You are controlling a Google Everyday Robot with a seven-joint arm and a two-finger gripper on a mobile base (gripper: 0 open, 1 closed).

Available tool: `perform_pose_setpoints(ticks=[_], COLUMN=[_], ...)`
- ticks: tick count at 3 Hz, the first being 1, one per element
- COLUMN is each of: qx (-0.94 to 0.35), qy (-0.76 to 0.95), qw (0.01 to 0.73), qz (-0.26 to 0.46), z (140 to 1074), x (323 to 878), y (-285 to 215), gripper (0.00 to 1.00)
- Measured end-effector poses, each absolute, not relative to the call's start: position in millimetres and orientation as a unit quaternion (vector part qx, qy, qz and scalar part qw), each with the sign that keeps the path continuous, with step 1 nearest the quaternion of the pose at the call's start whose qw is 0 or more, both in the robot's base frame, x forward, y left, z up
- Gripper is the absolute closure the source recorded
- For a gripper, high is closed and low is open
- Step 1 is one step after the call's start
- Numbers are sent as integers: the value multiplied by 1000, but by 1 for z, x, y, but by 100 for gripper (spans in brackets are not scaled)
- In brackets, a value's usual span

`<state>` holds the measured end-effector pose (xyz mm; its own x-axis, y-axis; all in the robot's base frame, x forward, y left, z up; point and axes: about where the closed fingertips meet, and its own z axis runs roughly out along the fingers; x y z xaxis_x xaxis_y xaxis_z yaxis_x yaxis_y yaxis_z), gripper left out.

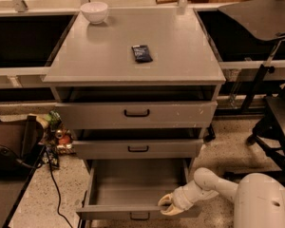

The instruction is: Open bottom drawer

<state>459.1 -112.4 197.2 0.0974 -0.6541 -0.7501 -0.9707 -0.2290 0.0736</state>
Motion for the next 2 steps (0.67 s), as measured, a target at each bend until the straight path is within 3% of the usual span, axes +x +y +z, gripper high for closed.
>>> perform_pose_setpoints(ticks=[1,2], qx=[-710,-716], qy=[557,538], qw=[260,289], qz=[344,338], z=[223,251], x=[459,461], y=[-126,-147], gripper=[11,0])
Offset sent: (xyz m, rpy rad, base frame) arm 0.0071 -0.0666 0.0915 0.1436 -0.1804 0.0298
